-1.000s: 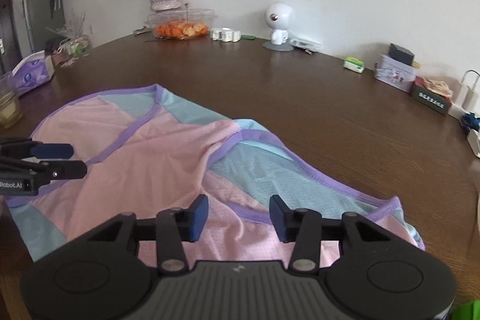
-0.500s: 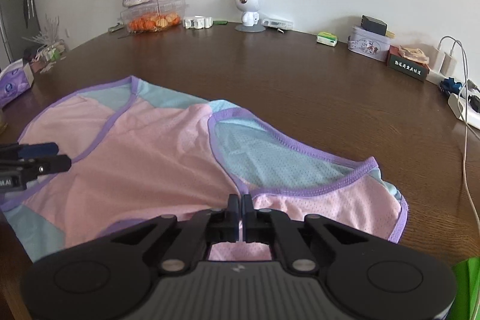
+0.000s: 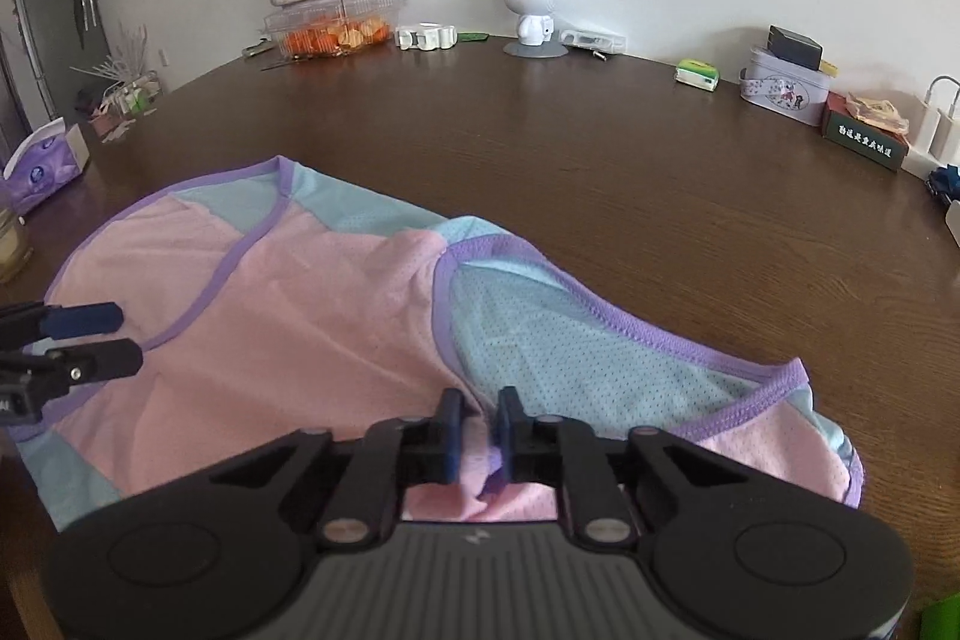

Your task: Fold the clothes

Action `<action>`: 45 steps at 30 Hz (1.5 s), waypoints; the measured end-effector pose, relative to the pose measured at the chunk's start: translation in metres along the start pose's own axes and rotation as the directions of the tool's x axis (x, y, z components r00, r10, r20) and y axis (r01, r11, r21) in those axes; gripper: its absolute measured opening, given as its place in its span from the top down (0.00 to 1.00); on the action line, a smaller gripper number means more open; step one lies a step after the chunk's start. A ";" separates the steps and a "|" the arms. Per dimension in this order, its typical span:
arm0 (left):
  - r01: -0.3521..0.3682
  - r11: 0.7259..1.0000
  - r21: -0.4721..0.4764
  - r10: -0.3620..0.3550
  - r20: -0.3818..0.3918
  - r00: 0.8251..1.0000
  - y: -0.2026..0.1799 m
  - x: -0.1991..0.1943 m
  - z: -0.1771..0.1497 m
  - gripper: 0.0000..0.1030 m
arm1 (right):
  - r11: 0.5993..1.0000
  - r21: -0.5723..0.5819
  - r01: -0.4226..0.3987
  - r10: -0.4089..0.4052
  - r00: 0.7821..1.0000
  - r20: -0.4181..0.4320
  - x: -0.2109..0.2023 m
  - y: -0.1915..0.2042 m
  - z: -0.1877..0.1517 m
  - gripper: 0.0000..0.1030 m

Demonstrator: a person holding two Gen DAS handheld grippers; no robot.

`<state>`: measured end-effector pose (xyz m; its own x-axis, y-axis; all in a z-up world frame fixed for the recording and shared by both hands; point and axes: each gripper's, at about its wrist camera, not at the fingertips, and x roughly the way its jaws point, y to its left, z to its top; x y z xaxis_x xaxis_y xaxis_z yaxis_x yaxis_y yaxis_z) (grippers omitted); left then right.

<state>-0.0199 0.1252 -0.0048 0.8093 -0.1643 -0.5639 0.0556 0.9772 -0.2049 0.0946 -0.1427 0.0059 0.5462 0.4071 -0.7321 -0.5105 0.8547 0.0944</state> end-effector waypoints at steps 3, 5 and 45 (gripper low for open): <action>-0.001 1.000 0.012 0.001 -0.002 1.000 -0.001 0.001 0.000 0.31 | 1.000 -0.016 -0.021 0.021 1.000 -0.011 -0.014 -0.003 -0.009 0.98; 0.003 1.000 0.014 -0.003 -0.004 1.000 -0.001 0.001 0.000 0.29 | 0.998 -0.039 0.049 -0.049 0.999 0.016 -0.022 -0.004 -0.012 0.86; -0.027 0.999 0.036 0.031 -0.117 0.993 -0.001 -0.053 -0.020 0.48 | 0.971 -0.162 -0.177 0.176 0.984 -0.025 0.047 0.101 0.116 0.65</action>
<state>-0.0745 0.1300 0.0098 0.7366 -0.1487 -0.6598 0.0551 0.9855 -0.1606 0.1458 0.0007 0.0593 0.4311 0.5427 -0.7209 -0.6998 0.7054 0.1125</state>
